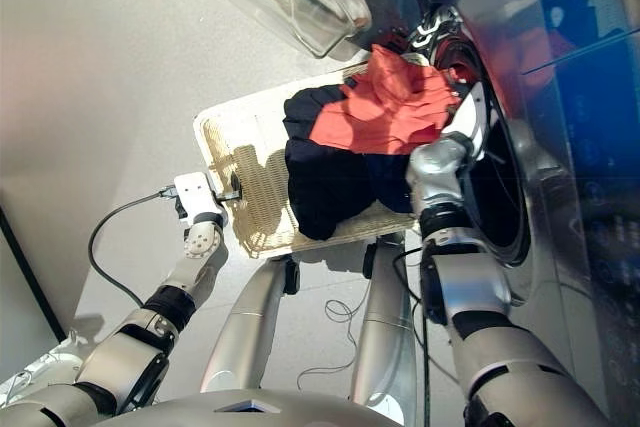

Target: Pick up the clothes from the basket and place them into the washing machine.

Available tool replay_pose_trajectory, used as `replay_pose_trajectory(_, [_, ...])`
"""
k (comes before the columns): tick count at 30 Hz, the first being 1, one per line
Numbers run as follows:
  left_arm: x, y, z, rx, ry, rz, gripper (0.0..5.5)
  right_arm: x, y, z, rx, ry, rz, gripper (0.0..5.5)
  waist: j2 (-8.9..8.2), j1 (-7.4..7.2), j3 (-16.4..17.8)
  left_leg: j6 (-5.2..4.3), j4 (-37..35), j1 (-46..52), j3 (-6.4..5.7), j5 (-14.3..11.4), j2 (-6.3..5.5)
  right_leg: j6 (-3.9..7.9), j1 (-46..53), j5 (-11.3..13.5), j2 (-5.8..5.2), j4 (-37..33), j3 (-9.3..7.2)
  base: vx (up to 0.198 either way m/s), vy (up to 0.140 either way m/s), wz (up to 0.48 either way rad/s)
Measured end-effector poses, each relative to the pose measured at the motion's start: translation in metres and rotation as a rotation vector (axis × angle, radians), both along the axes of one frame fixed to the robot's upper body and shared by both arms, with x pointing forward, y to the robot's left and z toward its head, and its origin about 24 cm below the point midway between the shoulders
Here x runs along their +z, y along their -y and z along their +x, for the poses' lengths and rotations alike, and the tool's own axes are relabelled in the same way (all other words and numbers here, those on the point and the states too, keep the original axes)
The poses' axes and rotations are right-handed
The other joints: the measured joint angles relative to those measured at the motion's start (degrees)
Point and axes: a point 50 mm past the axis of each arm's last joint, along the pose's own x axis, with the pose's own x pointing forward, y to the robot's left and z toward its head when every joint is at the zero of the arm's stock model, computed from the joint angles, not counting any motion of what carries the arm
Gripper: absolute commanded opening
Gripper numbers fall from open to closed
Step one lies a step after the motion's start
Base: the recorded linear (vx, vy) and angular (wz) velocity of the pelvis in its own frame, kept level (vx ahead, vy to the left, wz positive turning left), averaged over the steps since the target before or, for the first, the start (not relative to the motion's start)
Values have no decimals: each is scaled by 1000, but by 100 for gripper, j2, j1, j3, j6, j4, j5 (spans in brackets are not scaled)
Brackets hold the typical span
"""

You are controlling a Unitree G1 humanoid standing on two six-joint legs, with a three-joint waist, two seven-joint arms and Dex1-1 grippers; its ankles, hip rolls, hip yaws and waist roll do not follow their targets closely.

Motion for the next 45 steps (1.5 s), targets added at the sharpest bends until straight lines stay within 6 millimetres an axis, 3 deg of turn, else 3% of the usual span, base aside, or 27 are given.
replay_pose_trajectory(6, [-1, -2, 0, -16, -5, -4, 550, -7, 57, -33, -274, 65, 187, 0, 6, -107, -4, 73, 380, -315, 65, -149, -30, 97, -214, -2, -27, 82, 99, 0, 0, 0])
replay_pose_trajectory(16, [3, -4, 4, -20, -6, -44, 550, 3, 65, -37, -350, 154, 265, 6, 5, -190, -8, 205, 769, -594, 152, -382, -33, 189, -323, 57, -40, 95, 176, 0, 0, 0])
replay_pose_trajectory(17, [4, -4, 4, -21, -5, -43, 550, 5, 63, -35, -331, 166, 268, 209, 5, -221, -8, 211, 779, -597, 163, -387, -36, 195, -329, 56, -42, 103, 190, 0, 0, 0])
replay_pose_trajectory(18, [4, -5, 5, -22, -3, -41, 550, 7, 61, -32, -292, 174, 258, 550, 5, -256, -8, 213, 788, -603, 165, -389, -37, 198, -333, 57, -44, 105, 191, 0, 0, 0])
replay_pose_trajectory(21, [6, -1, 7, -54, 0, -23, 550, 13, 39, -14, -89, 156, 169, 550, -9, -353, -16, 208, 816, -604, 166, -397, -25, 201, -334, 55, -29, 124, 194, 0, 0, 0])
replay_pose_trajectory(24, [8, 1, 9, -69, 7, -60, 550, 19, 3, 5, 166, 189, 110, 550, -33, -453, -28, 192, 861, -590, 166, -408, -1, 190, -312, 63, 0, 139, 202, 0, 0, 0])
replay_pose_trajectory(30, [5, -6, 8, -92, -4, -141, 550, -5, -32, 16, 414, 150, 136, 550, -176, -456, -104, 176, 836, -433, 156, -410, 79, 166, -89, 132, 68, -43, 158, 0, 0, 0])
replay_pose_trajectory(32, [4, -4, 8, -129, -7, -144, 550, -16, -43, 15, 484, 109, 112, 550, -261, -466, -151, 166, 753, -327, 158, -400, 95, 167, 35, 173, 88, -161, 120, 0, 0, 0])
replay_pose_trajectory(37, [5, 31, 8, -275, -5, -156, 550, -58, -91, 7, 736, -45, 44, 550, -424, -657, -262, 162, 418, 0, 161, -340, 110, 182, 399, 290, 111, -564, 87, 0, 0, 0])
replay_pose_trajectory(40, [17, 52, 13, -342, 30, -177, 550, -79, -118, -2, 899, -162, -68, 550, -427, -667, -264, 156, 247, 131, 167, -306, 113, 183, 529, 337, 125, -737, 62, 0, 0, 0])
replay_pose_trajectory(45, [23, 66, 14, -394, 51, -189, 550, -97, -156, -20, 1133, -274, -274, 550, -427, -616, -264, 135, 2, 339, 178, -264, 119, 171, 677, 352, 150, -898, 64, 0, 0, 0])
